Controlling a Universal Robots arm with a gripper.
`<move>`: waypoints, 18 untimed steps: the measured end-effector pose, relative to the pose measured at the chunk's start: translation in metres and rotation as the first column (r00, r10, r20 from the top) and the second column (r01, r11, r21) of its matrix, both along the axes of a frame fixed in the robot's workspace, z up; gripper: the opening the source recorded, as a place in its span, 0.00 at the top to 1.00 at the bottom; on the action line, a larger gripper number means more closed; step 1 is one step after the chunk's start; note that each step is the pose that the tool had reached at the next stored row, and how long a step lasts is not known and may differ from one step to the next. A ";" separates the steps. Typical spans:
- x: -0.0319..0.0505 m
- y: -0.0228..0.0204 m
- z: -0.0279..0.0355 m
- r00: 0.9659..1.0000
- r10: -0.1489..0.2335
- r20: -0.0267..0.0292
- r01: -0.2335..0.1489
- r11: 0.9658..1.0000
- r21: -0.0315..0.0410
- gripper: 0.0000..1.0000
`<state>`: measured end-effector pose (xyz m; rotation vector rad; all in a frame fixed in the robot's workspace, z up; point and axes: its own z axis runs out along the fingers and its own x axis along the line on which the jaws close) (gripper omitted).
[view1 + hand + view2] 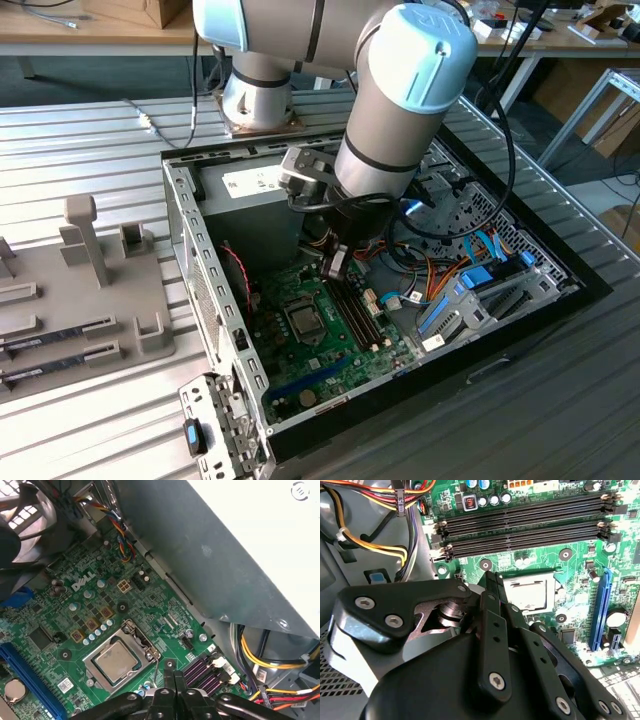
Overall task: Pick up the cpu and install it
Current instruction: 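Install the first cpu locking lever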
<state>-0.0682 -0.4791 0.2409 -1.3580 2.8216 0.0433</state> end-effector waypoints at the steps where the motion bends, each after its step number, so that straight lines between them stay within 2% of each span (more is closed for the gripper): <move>1: 0.0000 -0.0002 0.0005 1.000 0.000 0.000 0.000 1.000 0.001 0.86; 6: 0.0000 -0.0022 0.0040 1.000 0.000 0.000 0.000 1.000 0.002 0.86; 9: 0.0000 -0.0072 0.0051 1.000 0.000 0.000 0.000 1.000 0.004 0.86; 13: 0.0000 -0.0105 0.0051 1.000 0.000 0.000 0.000 1.000 0.006 0.86; 18: -0.0001 -0.0183 0.0052 1.000 0.000 0.000 0.000 1.000 0.007 0.86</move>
